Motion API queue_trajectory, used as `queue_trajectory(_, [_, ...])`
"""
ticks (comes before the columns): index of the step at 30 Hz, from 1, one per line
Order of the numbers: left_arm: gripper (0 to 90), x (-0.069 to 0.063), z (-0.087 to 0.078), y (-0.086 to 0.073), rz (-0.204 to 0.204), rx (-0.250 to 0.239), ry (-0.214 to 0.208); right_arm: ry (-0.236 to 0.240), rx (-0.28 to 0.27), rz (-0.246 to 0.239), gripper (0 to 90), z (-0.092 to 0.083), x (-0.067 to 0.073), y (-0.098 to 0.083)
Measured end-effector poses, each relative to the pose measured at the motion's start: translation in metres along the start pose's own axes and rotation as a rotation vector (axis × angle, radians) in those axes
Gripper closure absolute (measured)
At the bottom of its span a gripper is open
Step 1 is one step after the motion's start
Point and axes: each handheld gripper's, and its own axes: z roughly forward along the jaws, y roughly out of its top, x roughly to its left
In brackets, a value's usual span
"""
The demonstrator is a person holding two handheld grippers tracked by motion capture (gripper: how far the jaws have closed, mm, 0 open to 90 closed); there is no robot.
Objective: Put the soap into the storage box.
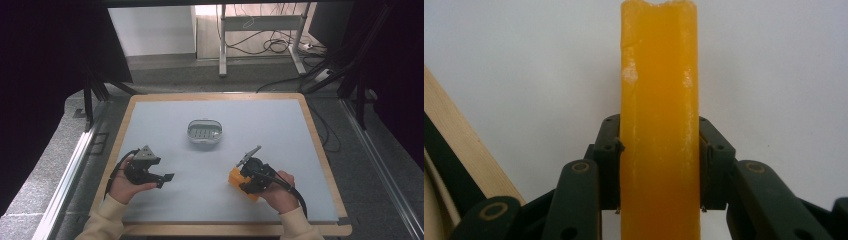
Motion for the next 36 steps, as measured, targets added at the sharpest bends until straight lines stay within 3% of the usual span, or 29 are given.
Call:
queue_trajectory(12, [18.9,0.000,0.000,0.000,-0.003,0.000,-0.005,0.003,-0.026,-0.014,61.7,-0.007,-0.001,0.000])
queue_trajectory(23, [18.8,0.001,-0.002,0.000,-0.010,-0.006,0.002,0.016,-0.079,-0.007,61.7,-0.024,-0.013,0.000])
queue_trajectory(36, [18.8,0.001,-0.002,-0.001,-0.008,-0.003,-0.001,0.039,-0.097,-0.042,61.7,-0.034,-0.018,0.022])
